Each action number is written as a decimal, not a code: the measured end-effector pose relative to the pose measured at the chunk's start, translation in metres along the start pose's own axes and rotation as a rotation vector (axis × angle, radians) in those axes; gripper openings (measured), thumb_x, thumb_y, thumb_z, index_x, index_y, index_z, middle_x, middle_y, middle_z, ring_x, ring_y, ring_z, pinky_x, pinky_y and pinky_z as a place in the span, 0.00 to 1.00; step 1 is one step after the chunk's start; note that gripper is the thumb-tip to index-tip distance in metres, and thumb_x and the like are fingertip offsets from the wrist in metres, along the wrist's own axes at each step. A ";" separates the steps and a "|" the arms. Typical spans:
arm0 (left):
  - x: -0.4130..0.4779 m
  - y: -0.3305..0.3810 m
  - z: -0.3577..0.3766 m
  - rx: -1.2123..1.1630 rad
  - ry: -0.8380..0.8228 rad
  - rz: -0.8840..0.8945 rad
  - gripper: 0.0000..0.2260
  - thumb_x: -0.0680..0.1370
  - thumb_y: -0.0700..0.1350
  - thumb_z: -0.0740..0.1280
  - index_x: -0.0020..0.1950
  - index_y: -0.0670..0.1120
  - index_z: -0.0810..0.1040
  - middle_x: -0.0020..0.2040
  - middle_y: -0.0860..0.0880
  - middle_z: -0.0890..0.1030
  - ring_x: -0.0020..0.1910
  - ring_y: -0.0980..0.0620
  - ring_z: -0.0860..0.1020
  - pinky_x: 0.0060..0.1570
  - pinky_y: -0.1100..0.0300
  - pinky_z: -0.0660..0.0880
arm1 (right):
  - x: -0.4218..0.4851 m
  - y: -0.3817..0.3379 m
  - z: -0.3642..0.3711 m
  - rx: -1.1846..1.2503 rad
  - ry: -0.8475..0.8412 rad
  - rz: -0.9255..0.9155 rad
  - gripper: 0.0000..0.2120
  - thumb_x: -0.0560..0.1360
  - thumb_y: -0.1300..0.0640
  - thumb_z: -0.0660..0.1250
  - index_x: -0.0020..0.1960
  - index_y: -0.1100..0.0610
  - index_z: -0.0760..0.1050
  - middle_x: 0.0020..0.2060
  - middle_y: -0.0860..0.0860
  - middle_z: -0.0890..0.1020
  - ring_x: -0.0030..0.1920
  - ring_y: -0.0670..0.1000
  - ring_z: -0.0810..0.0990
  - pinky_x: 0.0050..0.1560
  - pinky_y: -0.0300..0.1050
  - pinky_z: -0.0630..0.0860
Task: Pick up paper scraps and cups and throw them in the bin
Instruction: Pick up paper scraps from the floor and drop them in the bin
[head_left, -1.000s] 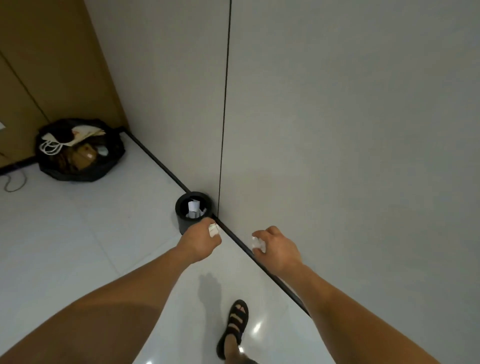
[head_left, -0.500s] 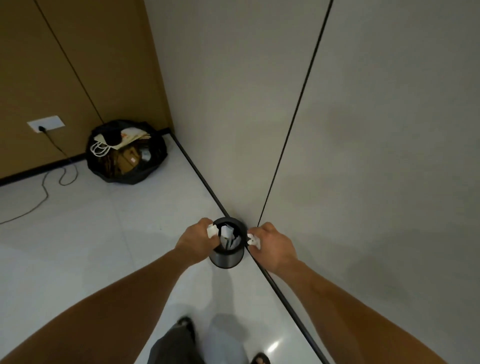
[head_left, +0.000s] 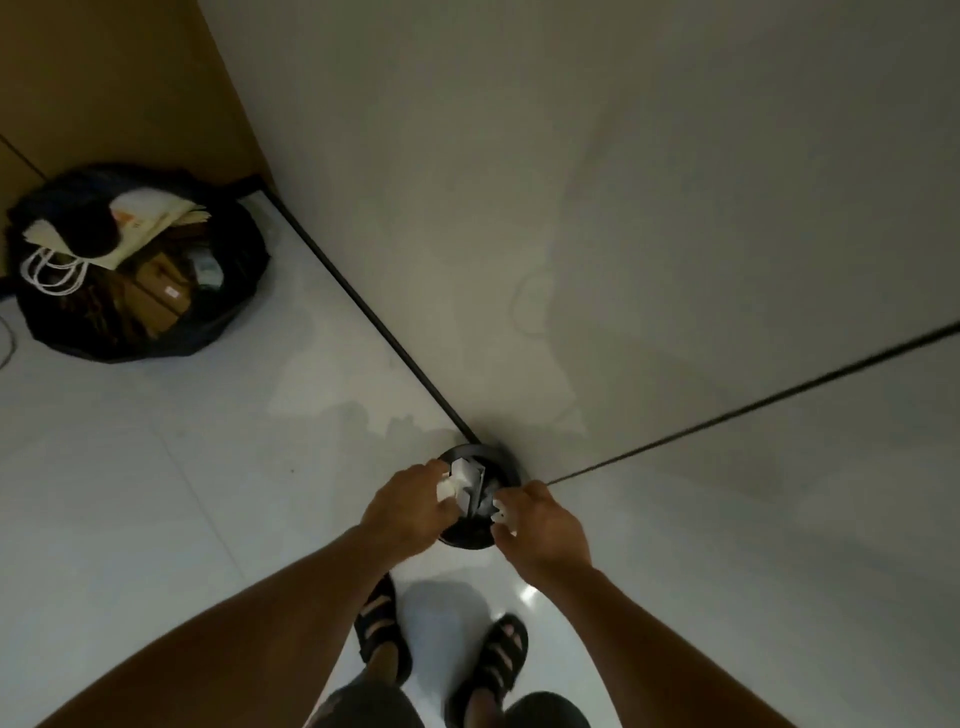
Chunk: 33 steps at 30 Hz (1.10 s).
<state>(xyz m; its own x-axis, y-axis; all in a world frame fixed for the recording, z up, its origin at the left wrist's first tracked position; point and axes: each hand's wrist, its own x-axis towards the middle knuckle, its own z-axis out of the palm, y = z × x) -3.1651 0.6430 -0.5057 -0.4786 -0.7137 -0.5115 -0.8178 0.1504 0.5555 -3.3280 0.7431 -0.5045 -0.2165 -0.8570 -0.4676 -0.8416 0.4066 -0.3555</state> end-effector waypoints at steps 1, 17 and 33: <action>0.020 -0.012 0.012 0.013 0.004 0.010 0.21 0.77 0.52 0.65 0.69 0.49 0.69 0.63 0.47 0.75 0.61 0.48 0.73 0.56 0.59 0.69 | 0.021 0.005 0.016 0.007 -0.006 0.017 0.17 0.79 0.47 0.60 0.67 0.45 0.69 0.61 0.50 0.72 0.54 0.50 0.78 0.53 0.40 0.75; 0.223 -0.188 0.249 0.292 -0.033 0.026 0.28 0.75 0.58 0.65 0.73 0.52 0.63 0.75 0.47 0.59 0.77 0.44 0.50 0.72 0.49 0.56 | 0.210 0.125 0.299 0.154 -0.086 0.217 0.20 0.78 0.46 0.64 0.69 0.44 0.65 0.64 0.50 0.70 0.55 0.49 0.78 0.48 0.37 0.72; 0.120 -0.033 0.056 0.211 -0.020 0.131 0.30 0.77 0.56 0.63 0.76 0.49 0.59 0.75 0.48 0.61 0.74 0.48 0.57 0.70 0.56 0.61 | 0.086 0.078 0.077 0.104 0.008 0.214 0.28 0.77 0.38 0.60 0.74 0.43 0.60 0.67 0.48 0.68 0.63 0.49 0.74 0.58 0.40 0.74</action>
<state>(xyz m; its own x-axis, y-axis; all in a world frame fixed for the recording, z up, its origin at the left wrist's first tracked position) -3.2136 0.5907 -0.6222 -0.5893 -0.6651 -0.4586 -0.7961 0.3816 0.4696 -3.3745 0.7260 -0.6347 -0.3886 -0.7500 -0.5352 -0.7209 0.6093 -0.3303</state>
